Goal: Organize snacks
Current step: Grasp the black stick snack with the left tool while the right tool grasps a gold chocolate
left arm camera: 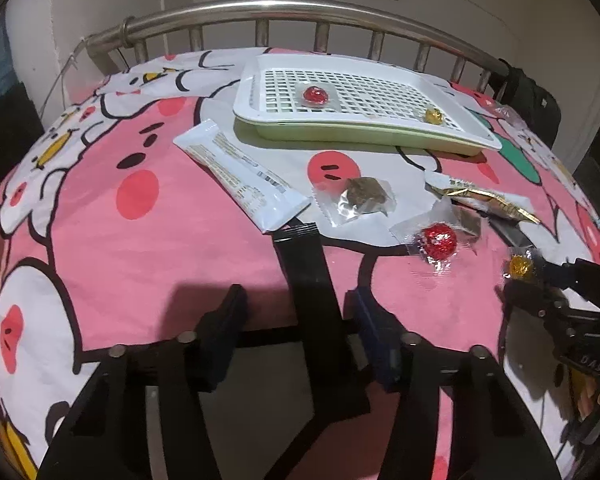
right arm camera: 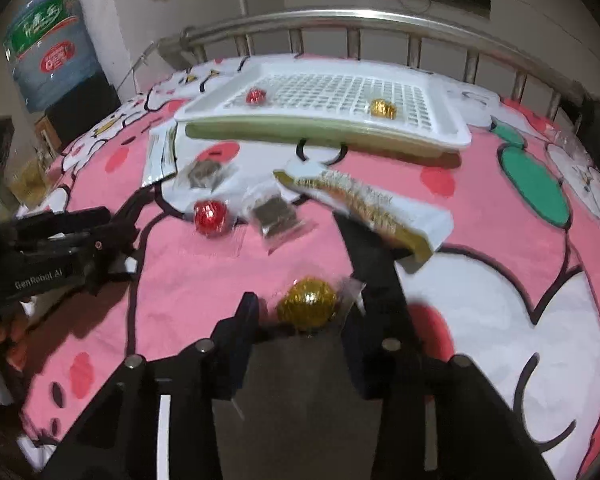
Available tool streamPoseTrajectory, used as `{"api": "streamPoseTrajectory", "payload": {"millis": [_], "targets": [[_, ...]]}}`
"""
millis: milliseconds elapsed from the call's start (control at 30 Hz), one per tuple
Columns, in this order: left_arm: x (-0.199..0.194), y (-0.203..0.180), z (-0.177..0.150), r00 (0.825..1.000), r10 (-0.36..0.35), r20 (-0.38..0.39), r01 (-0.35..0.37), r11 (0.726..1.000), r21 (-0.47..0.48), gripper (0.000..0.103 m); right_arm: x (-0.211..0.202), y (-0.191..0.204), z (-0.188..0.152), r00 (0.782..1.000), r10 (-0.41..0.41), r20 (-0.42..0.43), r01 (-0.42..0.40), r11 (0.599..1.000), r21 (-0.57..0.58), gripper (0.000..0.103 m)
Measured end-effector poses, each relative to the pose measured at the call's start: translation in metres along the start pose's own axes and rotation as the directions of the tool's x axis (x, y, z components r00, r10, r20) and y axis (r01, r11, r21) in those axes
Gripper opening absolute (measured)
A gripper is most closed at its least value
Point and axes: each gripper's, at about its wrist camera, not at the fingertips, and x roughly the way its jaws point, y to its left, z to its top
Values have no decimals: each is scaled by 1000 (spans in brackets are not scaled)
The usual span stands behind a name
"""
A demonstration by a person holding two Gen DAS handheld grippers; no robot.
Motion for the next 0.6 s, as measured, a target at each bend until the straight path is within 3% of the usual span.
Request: {"api": "streamPoseTrajectory", "payload": {"millis": [67,200,333,600], "targets": [[-1,-4,-2,1000,20,10,-20,999,28,33,-1,3,-1,1000,-13,3,13,1000,-19,34],[-3,-11,-5,1000,3,22,-4,998,59,18,-2,-4,-1,999,36,11,-36,999,25,31],[-5,-12,-6,997,-75,8,74,997,38,17,-7,-2,-2,998,61,33,-62,998,28,30],[-21,-21,-5,992,-118,37,117,993,27,16,-14,8,-1,993,100,60,-100,995,5,30]]}}
